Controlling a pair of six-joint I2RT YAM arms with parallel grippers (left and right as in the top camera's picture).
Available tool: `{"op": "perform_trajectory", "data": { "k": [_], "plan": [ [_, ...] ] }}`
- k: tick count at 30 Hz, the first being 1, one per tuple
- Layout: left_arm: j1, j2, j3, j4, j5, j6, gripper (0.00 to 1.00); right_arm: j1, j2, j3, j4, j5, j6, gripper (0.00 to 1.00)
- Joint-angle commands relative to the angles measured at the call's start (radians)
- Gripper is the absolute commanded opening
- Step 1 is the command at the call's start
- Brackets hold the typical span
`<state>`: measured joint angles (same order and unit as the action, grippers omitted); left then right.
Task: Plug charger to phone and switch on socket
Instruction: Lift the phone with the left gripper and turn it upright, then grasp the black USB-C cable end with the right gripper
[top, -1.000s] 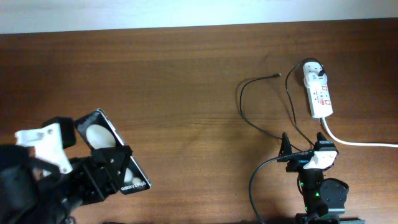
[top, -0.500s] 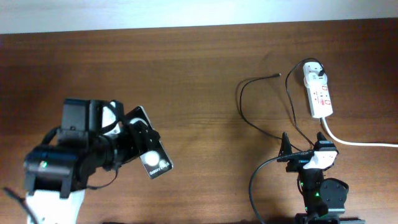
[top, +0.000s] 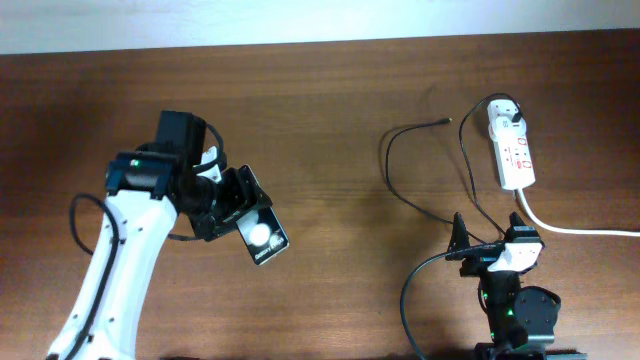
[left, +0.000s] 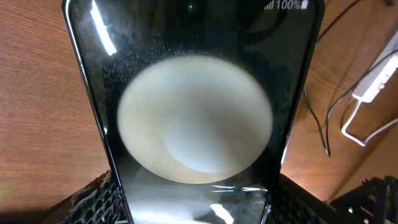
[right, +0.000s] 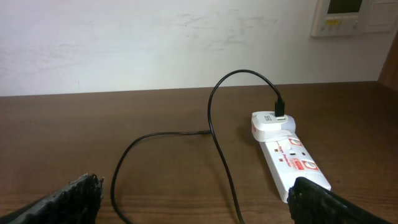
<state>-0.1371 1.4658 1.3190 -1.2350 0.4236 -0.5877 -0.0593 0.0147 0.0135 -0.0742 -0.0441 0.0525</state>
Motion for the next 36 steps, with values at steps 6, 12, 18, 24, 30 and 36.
{"op": "perform_trajectory", "data": {
  "k": [6, 12, 18, 24, 30, 36],
  "plan": [
    [0.000, 0.061, 0.000, 0.011, 0.059, -0.003, 0.54, -0.008, -0.007, -0.008, 0.000, -0.008, 0.004, 0.99],
    [0.000, 0.061, 0.000, 0.032, 0.059, -0.003, 0.54, -0.007, -0.007, -0.008, 0.019, -0.254, 0.320, 0.99],
    [0.000, 0.061, 0.000, 0.038, 0.060, -0.015, 0.54, -0.007, -0.007, -0.008, 0.025, -0.804, 0.747, 0.99],
    [0.000, 0.061, 0.000, 0.038, 0.060, -0.020, 0.54, -0.008, -0.007, -0.008, 0.026, -1.005, 1.262, 0.99],
    [0.000, 0.061, 0.000, 0.051, 0.063, -0.079, 0.54, -0.006, -0.007, -0.008, 0.029, -0.764, 1.138, 0.99],
    [0.000, 0.061, 0.000, 0.098, 0.063, -0.225, 0.54, -0.005, 0.013, 0.008, -0.020, -0.868, 1.028, 0.99]
  ]
}}
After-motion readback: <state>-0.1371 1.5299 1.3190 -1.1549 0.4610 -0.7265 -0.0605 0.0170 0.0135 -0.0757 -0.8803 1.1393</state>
